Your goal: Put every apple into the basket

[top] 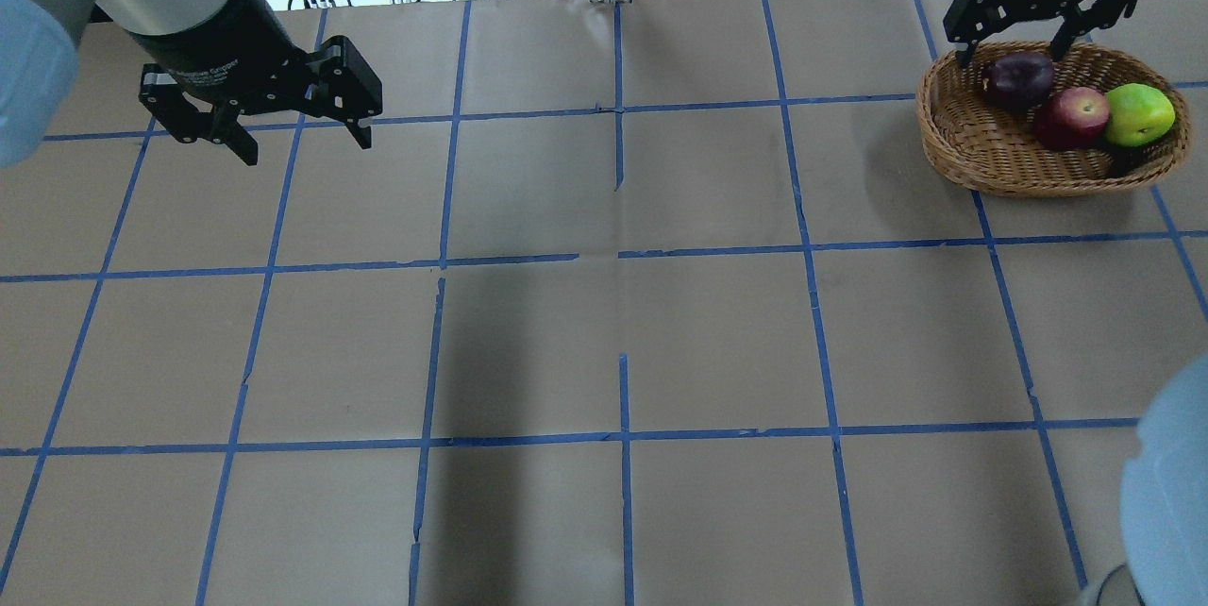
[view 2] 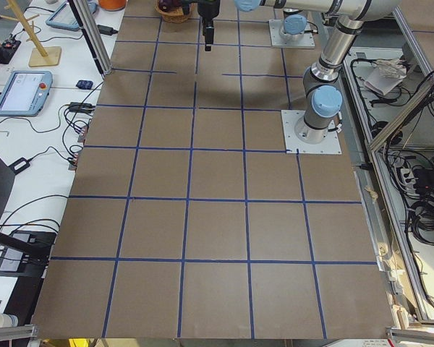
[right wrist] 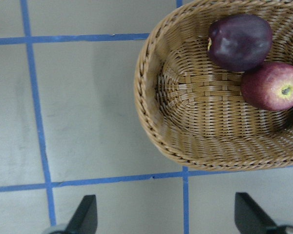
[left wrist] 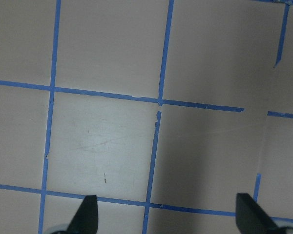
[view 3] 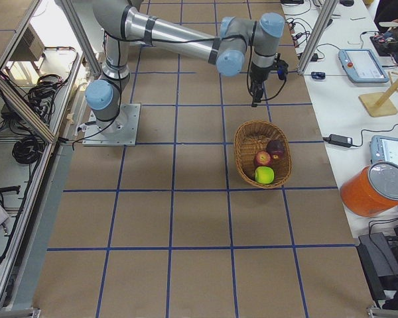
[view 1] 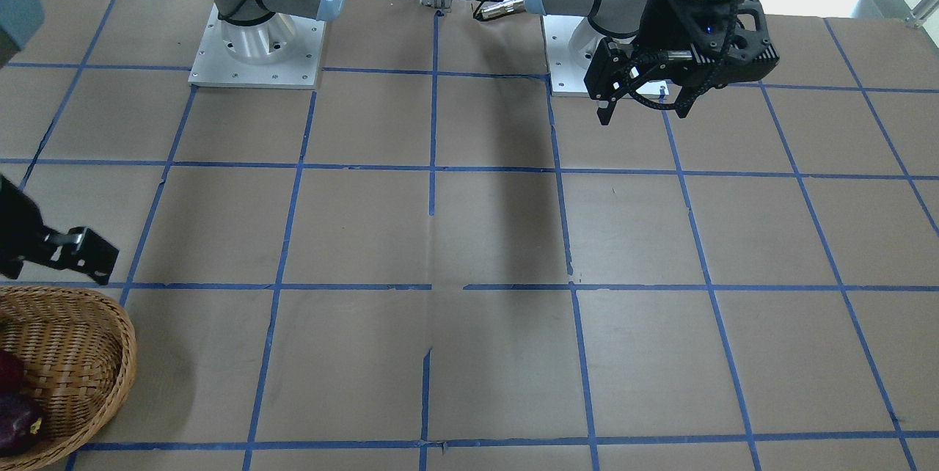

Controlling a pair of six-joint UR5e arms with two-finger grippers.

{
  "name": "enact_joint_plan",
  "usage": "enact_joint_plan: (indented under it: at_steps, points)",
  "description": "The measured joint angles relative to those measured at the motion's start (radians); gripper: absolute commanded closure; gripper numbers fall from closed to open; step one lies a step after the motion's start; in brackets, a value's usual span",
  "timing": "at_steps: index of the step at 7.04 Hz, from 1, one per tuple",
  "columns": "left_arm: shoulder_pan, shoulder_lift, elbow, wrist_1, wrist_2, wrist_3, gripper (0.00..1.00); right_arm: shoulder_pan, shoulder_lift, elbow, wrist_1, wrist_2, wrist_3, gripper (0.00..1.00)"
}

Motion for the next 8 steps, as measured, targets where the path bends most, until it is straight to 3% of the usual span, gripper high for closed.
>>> enact_joint_plan:
  at_steps: [3,5,8]
  points:
    - [0.0,0.003,-0.002,-0.001,0.0,0.0,0.0,0.158,-0.077,0.014,0.117,0.035,0.202,0.0]
    - [0.0,0.003,-0.002,-0.001,0.0,0.0,0.0,0.174,-0.183,0.094,0.165,0.118,0.212,0.0]
    - [0.0,0.002,0.0,-0.001,0.0,0.0,0.0,0.148,-0.293,0.218,0.152,0.123,0.219,0.0]
